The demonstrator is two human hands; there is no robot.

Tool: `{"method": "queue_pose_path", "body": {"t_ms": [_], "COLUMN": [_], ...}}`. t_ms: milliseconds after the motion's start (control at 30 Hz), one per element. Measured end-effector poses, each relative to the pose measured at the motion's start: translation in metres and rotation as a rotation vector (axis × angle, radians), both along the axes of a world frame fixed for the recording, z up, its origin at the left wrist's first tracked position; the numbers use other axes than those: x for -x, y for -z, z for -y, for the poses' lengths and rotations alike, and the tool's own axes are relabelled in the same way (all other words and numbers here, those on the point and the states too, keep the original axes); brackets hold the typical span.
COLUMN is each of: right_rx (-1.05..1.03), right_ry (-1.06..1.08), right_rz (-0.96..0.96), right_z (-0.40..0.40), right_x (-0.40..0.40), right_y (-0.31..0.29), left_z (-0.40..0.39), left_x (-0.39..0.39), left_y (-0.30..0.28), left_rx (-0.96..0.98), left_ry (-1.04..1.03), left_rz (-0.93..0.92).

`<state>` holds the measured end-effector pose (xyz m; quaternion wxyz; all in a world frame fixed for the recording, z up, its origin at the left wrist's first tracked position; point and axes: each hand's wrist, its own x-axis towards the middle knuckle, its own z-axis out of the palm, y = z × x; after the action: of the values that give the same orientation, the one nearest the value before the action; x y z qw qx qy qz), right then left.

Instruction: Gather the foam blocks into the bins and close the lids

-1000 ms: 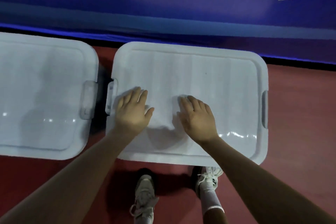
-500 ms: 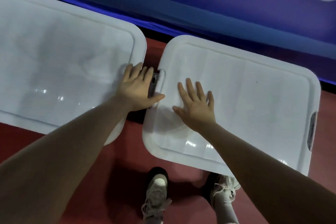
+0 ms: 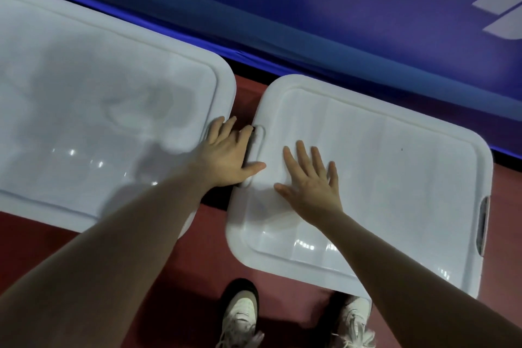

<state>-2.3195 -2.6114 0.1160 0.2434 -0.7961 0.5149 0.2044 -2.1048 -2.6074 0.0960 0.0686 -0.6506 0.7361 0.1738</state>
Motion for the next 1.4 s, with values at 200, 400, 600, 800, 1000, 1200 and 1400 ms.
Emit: {"method": "queue_pose_path", "body": {"t_ms": [200, 400, 600, 800, 1000, 1200, 1400], "right_rx": [0.022, 0.033, 0.035, 0.034, 0.020, 0.044, 0.018], "right_ry": [-0.021, -0.030, -0.009, 0.090, 0.035, 0.166, 0.140], "right_rz": [-0.001, -0.003, 0.030, 0.124, 0.115, 0.090, 0.099], "right_z": [0.000, 0.000, 0.000, -0.015, -0.018, -0.030, -0.026], "right_x": [0.003, 0.003, 0.003, 0.005, 0.023, 0.017, 0.019], "right_y": [0.004, 0.007, 0.008, 0.011, 0.004, -0.004, -0.004], "left_z": [-0.004, -0.007, -0.018, -0.027, -0.031, -0.028, -0.025], "left_x": [0.004, 0.006, 0.036, 0.037, 0.037, 0.044, 0.047], "left_y": [0.012, -0.003, -0.016, -0.015, -0.014, -0.016, -0.019], "left_rx": [0.063, 0.167, 0.240, 0.179, 0.070, 0.051, 0.015], "left_ry": [-0.034, -0.130, -0.157, -0.255, -0.292, -0.320, -0.167], "left_rz": [-0.018, -0.083, 0.046, 0.006, -0.082, 0.036, 0.183]}}
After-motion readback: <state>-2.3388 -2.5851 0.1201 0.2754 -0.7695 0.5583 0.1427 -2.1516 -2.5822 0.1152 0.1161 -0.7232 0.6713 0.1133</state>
